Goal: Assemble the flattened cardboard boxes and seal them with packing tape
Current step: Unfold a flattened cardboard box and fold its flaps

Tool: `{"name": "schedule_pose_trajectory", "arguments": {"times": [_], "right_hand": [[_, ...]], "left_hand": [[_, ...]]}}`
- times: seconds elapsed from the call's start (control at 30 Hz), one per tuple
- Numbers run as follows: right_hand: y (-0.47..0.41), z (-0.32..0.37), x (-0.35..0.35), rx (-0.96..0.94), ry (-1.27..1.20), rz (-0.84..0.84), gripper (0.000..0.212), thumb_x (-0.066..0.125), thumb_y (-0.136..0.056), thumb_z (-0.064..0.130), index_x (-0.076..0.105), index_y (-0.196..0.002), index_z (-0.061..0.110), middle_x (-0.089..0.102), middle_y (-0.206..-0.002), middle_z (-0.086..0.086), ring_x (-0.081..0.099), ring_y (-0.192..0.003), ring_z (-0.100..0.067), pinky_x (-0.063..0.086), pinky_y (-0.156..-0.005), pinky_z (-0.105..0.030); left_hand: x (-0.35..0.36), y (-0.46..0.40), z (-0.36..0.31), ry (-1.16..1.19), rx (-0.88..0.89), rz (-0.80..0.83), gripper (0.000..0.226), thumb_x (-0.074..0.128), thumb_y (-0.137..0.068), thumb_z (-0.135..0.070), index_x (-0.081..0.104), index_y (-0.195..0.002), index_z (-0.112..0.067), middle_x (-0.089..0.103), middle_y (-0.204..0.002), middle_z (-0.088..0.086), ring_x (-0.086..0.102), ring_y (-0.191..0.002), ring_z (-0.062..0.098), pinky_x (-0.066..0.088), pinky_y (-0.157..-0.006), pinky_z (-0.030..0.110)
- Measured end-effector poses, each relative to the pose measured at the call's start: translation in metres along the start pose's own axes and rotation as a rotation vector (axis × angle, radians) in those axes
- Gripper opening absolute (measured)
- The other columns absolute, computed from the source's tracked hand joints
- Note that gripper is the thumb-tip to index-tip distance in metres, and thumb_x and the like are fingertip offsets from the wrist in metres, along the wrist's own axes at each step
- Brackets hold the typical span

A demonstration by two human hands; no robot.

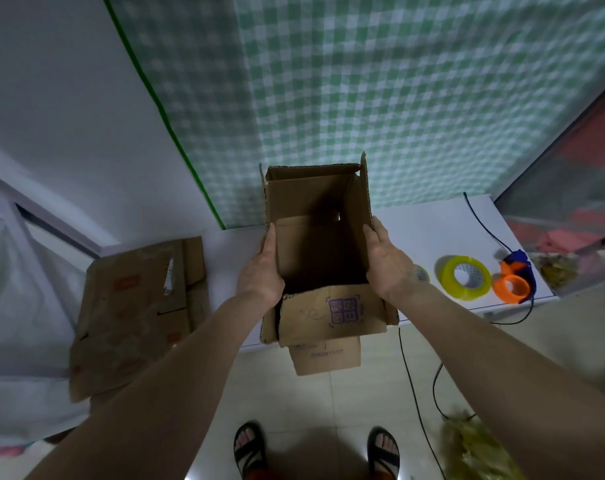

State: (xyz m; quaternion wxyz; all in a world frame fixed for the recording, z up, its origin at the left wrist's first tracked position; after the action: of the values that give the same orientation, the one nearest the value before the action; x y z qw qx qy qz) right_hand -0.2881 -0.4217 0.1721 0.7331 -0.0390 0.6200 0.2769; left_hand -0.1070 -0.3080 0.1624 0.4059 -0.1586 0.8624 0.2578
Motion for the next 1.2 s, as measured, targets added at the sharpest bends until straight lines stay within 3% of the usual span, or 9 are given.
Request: {"name": "schedule_pose_trajectory", "arguments": {"times": [0.27, 0.47, 0.57, 0.67, 0.9, 1.0, 1.07, 1.13, 1.2], "right_hand": [[-0.030, 0.008, 0.003, -0.022, 0.070, -0.013, 0.079, 0.046, -0.086, -0.004, 0.009, -0.152, 0.018, -0.006, -0.160, 0.006, 0.060, -0.106, -0.032, 0.042, -0.070, -0.033], [-0.031, 0.003, -0.002, -0.070, 0.019, 0.021, 0.072, 0.046, -0.086, -0.005, 0.021, -0.150, 0.017, 0.014, -0.159, 0.005, 0.048, -0.127, -0.030, 0.043, -0.096, -0.039], [-0.027, 0.004, -0.001, -0.087, -0.007, 0.043, 0.070, 0.045, -0.085, -0.006, 0.025, -0.149, 0.016, 0.020, -0.157, 0.003, 0.046, -0.129, -0.029, 0.041, -0.099, -0.037], [-0.026, 0.001, 0.007, -0.043, -0.015, 0.057, 0.074, 0.046, -0.085, -0.006, 0.021, -0.150, 0.017, 0.013, -0.159, 0.004, 0.045, -0.130, -0.029, 0.041, -0.099, -0.038], [-0.028, -0.005, 0.015, -0.009, 0.018, 0.081, 0.078, 0.046, -0.086, -0.005, 0.012, -0.152, 0.018, 0.001, -0.161, 0.006, 0.049, -0.125, -0.032, 0.045, -0.091, -0.040], [-0.018, 0.004, 0.015, -0.048, 0.240, 0.018, 0.078, 0.046, -0.087, -0.002, 0.005, -0.152, 0.013, -0.012, -0.159, -0.008, 0.019, -0.143, -0.038, 0.033, -0.107, -0.046], [-0.003, 0.016, 0.018, -0.235, 0.426, -0.181, 0.068, 0.040, -0.085, -0.001, 0.019, -0.149, 0.007, -0.004, -0.158, -0.021, 0.004, -0.144, -0.044, 0.017, -0.113, -0.055], [0.016, 0.028, 0.029, -0.460, 0.404, -0.281, 0.056, 0.051, -0.073, 0.000, 0.054, -0.129, 0.000, 0.029, -0.151, -0.025, 0.028, -0.138, -0.044, 0.027, -0.109, -0.056], [0.031, 0.032, 0.043, -0.532, 0.329, -0.214, 0.054, 0.068, -0.057, 0.000, 0.066, -0.110, -0.001, 0.050, -0.136, -0.024, 0.048, -0.125, -0.041, 0.041, -0.101, -0.050]], "left_hand": [[0.001, -0.030, 0.004, -0.029, -0.023, 0.015, 0.098, 0.052, -0.089, 0.006, -0.013, -0.151, -0.032, 0.021, -0.160, -0.001, 0.050, -0.126, 0.025, 0.038, -0.086, 0.023], [0.005, -0.029, 0.013, -0.049, -0.030, 0.094, 0.098, 0.054, -0.089, 0.003, -0.014, -0.151, -0.031, 0.033, -0.155, 0.006, 0.051, -0.124, 0.027, 0.044, -0.096, 0.030], [0.009, -0.026, 0.019, -0.059, -0.039, 0.124, 0.097, 0.054, -0.089, 0.001, -0.013, -0.152, -0.030, 0.031, -0.156, 0.005, 0.050, -0.125, 0.026, 0.044, -0.095, 0.029], [0.011, -0.028, 0.020, -0.048, -0.047, 0.101, 0.094, 0.052, -0.091, 0.001, -0.013, -0.152, -0.030, 0.026, -0.158, 0.003, 0.051, -0.124, 0.025, 0.043, -0.087, 0.025], [0.015, -0.038, 0.012, -0.036, -0.038, 0.083, 0.095, 0.051, -0.091, 0.001, -0.015, -0.151, -0.031, 0.024, -0.159, 0.004, 0.049, -0.126, 0.025, 0.043, -0.087, 0.024], [0.014, -0.039, 0.014, -0.036, -0.061, 0.083, 0.094, 0.051, -0.092, 0.000, -0.016, -0.151, -0.030, 0.024, -0.159, 0.004, 0.049, -0.126, 0.025, 0.041, -0.084, 0.022], [0.014, -0.039, 0.016, -0.029, -0.069, 0.081, 0.094, 0.052, -0.093, -0.002, -0.016, -0.151, -0.030, 0.026, -0.158, 0.004, 0.050, -0.125, 0.026, 0.041, -0.083, 0.023], [0.013, -0.039, 0.015, -0.023, -0.073, 0.084, 0.094, 0.052, -0.092, -0.001, -0.017, -0.151, -0.029, 0.025, -0.158, 0.005, 0.050, -0.125, 0.026, 0.042, -0.086, 0.025], [0.012, -0.038, 0.012, -0.023, -0.077, 0.079, 0.094, 0.052, -0.092, -0.001, -0.016, -0.151, -0.028, 0.024, -0.158, 0.005, 0.050, -0.124, 0.026, 0.043, -0.088, 0.026]]}}
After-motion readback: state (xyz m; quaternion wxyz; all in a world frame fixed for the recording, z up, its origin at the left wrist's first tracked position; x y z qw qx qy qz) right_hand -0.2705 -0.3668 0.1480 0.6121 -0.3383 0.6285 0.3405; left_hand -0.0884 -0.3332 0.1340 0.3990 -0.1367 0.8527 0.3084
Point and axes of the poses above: each hand's wrist, its own y-axis away from the middle knuckle, its own x-axis out of the palm, z = x × y, the point moved 2 cm from there along -y, towards the middle knuckle
